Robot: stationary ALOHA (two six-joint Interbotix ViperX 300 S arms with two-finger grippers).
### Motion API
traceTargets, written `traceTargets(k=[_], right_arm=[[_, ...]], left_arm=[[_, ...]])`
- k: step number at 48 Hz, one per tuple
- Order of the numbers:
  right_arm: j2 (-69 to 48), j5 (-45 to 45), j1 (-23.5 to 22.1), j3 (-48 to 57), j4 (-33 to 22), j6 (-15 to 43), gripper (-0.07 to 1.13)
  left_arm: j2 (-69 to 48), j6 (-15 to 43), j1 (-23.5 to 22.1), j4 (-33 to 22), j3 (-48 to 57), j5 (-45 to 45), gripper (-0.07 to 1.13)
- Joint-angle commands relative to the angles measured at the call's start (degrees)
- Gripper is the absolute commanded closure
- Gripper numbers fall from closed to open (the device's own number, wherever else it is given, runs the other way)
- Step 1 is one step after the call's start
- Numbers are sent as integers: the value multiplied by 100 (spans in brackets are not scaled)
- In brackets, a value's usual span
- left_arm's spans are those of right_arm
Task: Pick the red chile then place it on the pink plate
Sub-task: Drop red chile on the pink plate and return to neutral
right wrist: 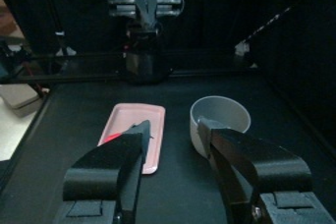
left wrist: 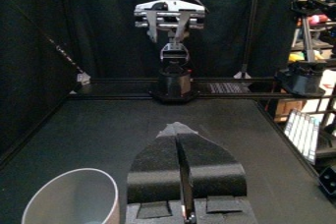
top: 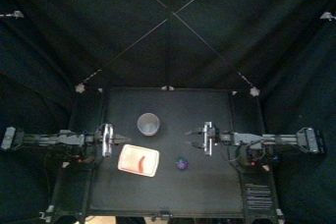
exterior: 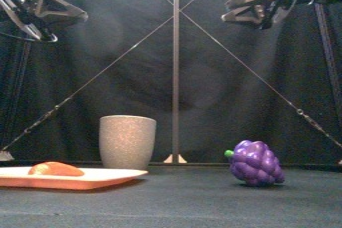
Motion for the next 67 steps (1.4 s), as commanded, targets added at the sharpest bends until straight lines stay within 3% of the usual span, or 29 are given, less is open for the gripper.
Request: traceTargets(k=[1, 16, 67], right_arm=[[-817, -70, -62, 316, 62, 9, 24], [-1942, -18, -246, 1072, 202, 9, 24], [-1819, -18, -475, 1204, 114, -9, 24]], left_arm=[[9, 9, 26, 9, -62, -26, 109], [9, 9, 44, 9, -53, -26, 109], [9, 9, 70, 0, -62, -26, 109]])
